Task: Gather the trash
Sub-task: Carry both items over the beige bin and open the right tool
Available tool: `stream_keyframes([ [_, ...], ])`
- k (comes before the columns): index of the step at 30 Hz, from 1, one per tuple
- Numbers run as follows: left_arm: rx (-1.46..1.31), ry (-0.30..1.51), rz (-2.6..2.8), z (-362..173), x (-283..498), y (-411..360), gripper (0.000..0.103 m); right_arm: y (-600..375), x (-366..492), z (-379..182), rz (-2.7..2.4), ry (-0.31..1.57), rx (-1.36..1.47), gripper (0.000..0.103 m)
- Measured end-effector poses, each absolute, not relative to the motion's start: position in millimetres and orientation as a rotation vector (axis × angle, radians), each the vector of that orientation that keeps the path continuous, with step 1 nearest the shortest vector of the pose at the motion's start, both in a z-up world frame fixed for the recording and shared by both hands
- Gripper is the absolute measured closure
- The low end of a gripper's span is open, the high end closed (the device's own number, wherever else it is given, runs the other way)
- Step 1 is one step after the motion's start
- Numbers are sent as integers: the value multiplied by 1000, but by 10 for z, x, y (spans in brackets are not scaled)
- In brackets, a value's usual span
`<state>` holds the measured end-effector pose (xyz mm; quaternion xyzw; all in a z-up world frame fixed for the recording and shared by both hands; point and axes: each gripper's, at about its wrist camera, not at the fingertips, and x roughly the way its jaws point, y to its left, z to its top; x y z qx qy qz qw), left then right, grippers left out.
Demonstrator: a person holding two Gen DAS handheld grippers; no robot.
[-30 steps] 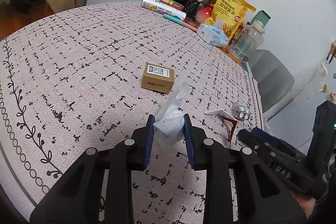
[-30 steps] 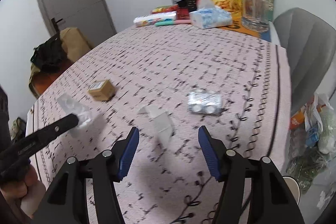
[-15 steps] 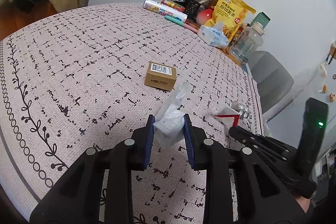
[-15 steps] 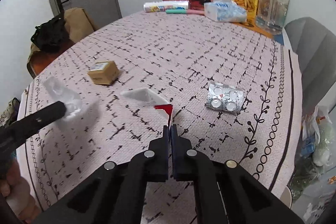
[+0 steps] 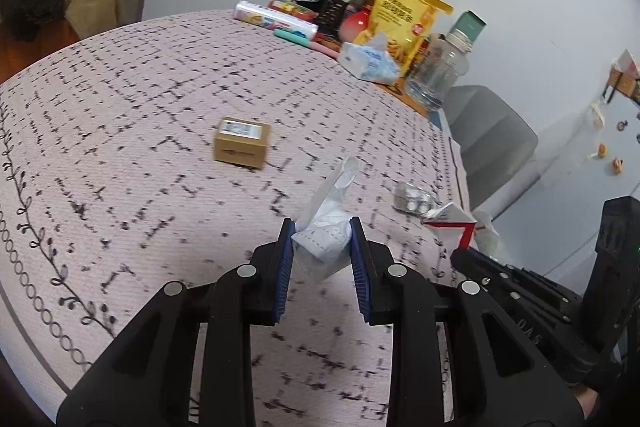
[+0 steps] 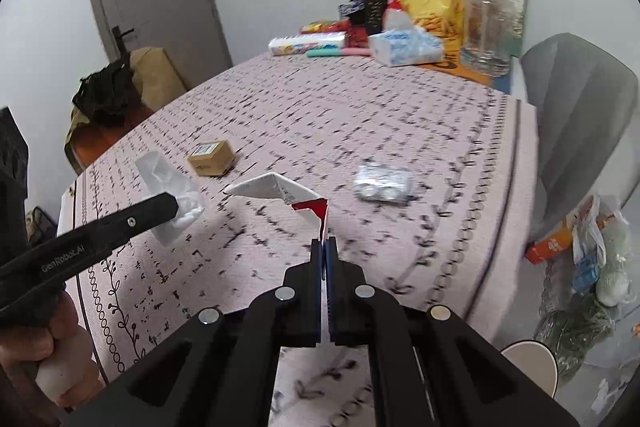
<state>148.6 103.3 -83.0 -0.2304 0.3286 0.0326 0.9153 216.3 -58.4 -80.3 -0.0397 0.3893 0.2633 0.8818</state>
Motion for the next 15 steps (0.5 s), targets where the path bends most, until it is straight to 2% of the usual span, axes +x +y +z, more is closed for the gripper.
stream_keyframes([
  [15, -397, 701, -92, -736, 1785, 168, 76, -1755, 2142, -725, 365, 797, 28, 100],
])
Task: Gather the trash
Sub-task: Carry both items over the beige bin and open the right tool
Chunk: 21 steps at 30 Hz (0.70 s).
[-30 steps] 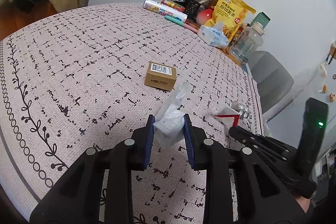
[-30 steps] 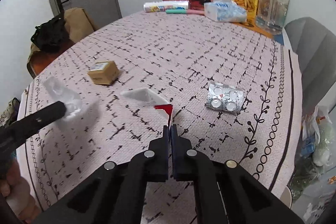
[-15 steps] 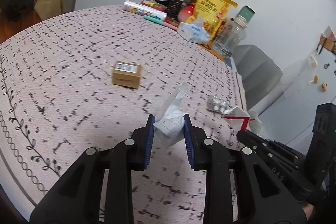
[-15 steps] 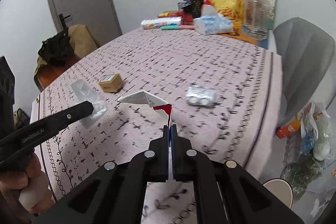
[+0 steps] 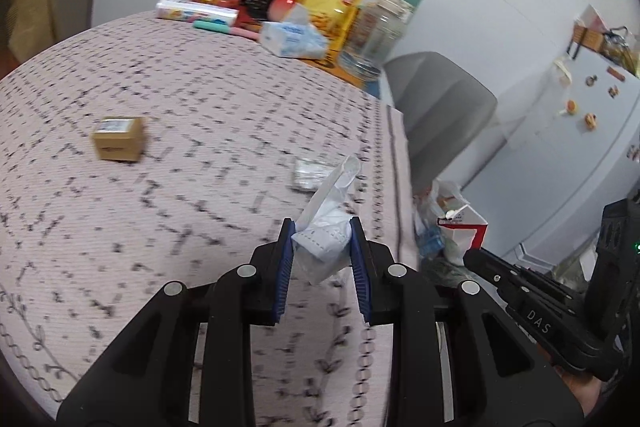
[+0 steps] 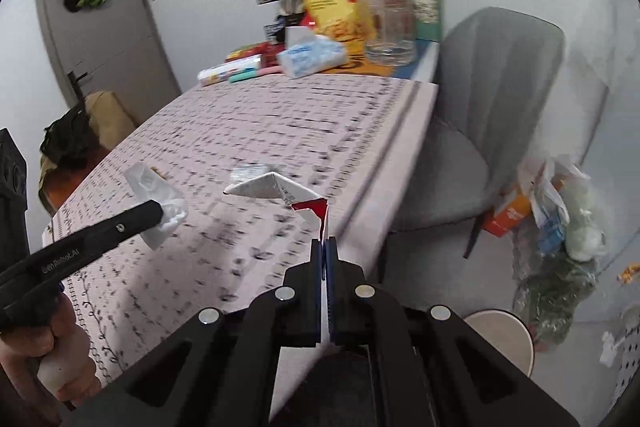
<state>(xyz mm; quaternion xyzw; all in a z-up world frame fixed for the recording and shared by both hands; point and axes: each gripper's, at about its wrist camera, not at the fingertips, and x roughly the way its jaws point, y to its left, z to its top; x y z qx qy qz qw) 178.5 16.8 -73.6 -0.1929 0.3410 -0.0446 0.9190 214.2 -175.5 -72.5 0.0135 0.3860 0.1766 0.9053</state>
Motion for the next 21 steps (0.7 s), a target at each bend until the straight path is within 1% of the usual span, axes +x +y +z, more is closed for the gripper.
stream_keyframes([
  [9, -333, 741, -192, -753, 1989, -431, 76, -2482, 2094, -905, 232, 827, 90, 100],
  [21, -252, 813, -281, -962, 2232, -1225, 76, -3286, 2027, -1296, 101, 883, 179, 100],
])
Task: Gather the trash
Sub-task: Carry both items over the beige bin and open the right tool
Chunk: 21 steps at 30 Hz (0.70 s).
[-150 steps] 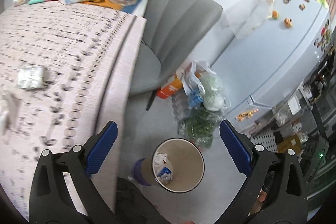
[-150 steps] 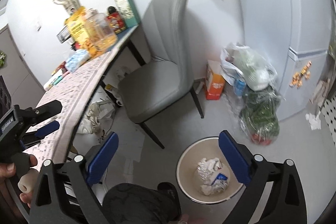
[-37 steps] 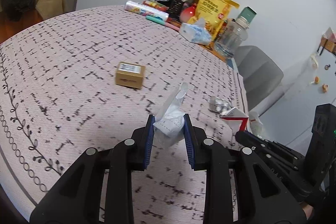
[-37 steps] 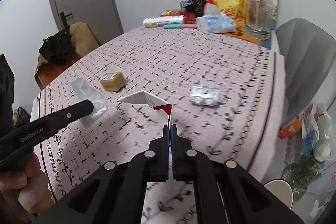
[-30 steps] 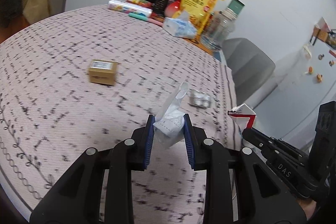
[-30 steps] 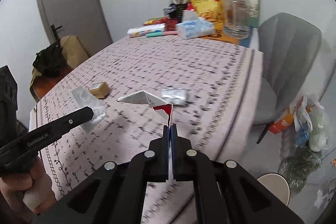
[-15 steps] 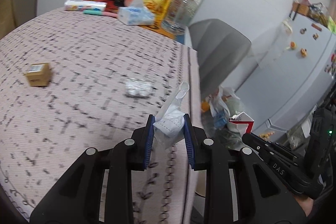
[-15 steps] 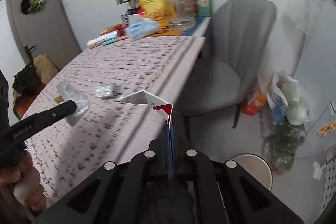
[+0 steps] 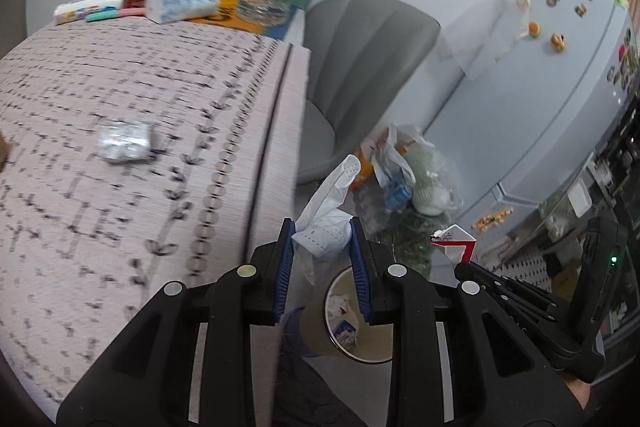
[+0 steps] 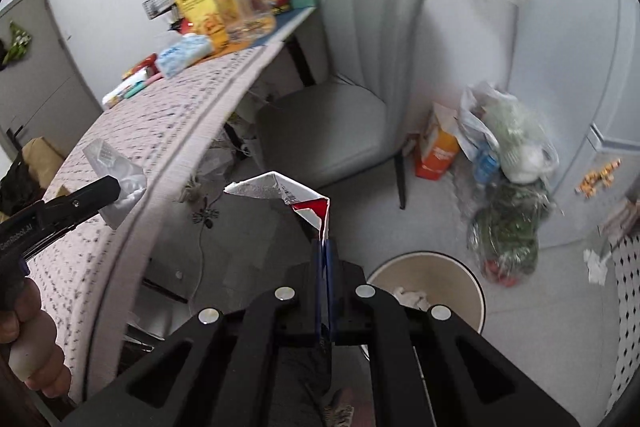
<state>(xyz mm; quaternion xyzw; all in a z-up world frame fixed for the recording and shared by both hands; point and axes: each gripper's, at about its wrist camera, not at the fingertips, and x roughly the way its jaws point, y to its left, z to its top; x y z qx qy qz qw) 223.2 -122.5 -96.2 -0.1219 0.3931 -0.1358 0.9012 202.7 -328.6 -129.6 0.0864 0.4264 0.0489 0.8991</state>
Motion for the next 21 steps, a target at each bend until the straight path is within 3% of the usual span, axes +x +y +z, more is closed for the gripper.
stream_keyframes([
  [21, -189, 923, -295, -1410, 2519, -1894, 76, -4048, 2159, -2073, 13, 981, 286, 99],
])
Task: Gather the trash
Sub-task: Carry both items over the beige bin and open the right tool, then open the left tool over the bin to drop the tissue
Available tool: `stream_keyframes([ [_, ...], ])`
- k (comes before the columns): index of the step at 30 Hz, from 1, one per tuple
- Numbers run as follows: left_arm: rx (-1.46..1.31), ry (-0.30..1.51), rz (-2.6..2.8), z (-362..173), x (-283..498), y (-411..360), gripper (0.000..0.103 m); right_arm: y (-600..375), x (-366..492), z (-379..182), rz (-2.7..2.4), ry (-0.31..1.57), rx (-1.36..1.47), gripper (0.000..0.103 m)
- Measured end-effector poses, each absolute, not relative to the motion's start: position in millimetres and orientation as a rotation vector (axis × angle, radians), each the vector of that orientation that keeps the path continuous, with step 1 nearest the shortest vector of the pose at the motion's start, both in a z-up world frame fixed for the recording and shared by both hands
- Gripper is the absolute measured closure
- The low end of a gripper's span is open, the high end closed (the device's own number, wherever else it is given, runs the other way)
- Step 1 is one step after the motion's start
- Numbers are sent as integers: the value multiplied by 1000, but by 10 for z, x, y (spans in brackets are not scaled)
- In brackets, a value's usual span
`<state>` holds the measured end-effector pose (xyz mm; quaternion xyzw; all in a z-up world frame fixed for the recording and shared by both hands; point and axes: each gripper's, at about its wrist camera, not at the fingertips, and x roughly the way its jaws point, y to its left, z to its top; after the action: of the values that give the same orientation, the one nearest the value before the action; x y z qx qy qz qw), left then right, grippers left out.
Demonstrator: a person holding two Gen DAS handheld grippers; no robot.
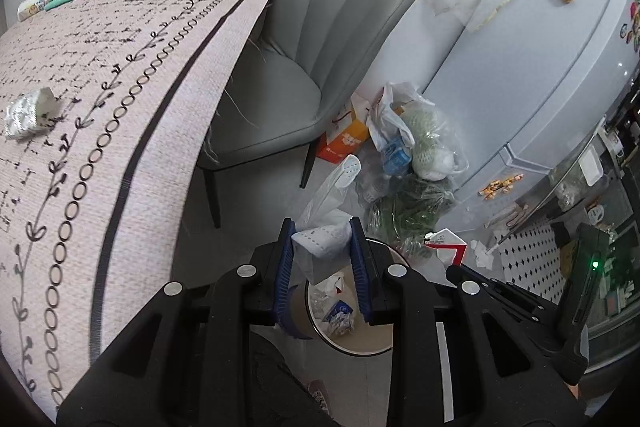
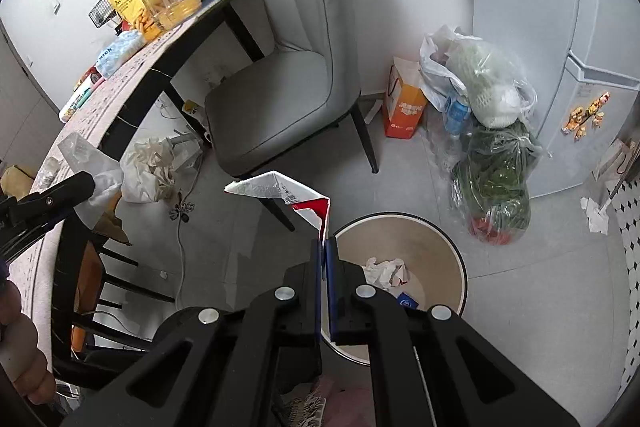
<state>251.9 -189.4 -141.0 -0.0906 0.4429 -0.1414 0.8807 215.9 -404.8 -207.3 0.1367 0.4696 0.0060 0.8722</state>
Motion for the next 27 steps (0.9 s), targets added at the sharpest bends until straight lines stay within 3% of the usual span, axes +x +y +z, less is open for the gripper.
stream_keyframes([
  [9, -194, 959, -287, -1548, 2555, -1946, 76, -4200, 2260, -2271, -15, 1007, 297, 95],
  [11, -192, 967, -287, -1575, 2565, -1957, 76, -4270, 2244, -2303, -39, 1008, 319, 88],
  [13, -189, 978, -290, -1607, 2582, -1970, 76, -4319, 2208, -2307, -57, 995, 333, 68],
  [27, -139, 1071, -419, -1872, 2697, -2629, 76, -4824, 1923, -2152, -137, 936, 396, 58],
])
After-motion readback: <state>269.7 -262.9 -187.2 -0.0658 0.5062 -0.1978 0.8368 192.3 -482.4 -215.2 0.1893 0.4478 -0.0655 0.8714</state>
